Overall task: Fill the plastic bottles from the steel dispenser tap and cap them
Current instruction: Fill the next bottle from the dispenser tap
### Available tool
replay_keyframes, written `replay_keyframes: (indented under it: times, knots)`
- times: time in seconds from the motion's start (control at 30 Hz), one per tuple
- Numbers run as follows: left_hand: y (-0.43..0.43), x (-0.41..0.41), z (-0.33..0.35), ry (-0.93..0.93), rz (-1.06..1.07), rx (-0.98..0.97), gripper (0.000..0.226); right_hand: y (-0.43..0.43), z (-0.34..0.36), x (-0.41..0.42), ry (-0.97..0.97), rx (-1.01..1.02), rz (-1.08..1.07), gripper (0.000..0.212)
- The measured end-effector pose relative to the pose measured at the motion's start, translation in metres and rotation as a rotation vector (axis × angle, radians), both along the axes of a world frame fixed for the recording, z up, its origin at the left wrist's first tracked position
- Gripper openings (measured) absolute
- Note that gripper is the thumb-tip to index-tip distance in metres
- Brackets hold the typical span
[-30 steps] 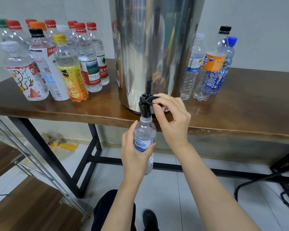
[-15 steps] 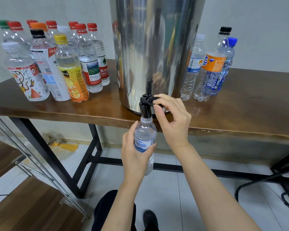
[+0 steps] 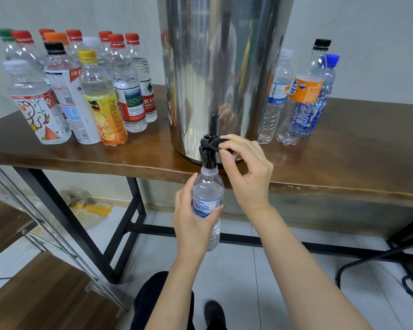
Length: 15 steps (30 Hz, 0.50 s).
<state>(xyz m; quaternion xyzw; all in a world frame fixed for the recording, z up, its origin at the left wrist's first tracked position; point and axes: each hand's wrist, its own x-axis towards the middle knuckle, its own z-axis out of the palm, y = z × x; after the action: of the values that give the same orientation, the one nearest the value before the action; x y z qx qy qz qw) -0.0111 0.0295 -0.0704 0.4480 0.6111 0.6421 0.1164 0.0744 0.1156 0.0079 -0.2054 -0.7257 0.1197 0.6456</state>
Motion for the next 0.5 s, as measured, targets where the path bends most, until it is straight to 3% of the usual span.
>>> replay_keyframes:
  times: [0.5]
  knots:
    - [0.0002,-0.0008,-0.0005,0.000,-0.001,-0.001,0.087,0.0012,0.0018,0.0030,-0.032,0.002,0.012,0.029]
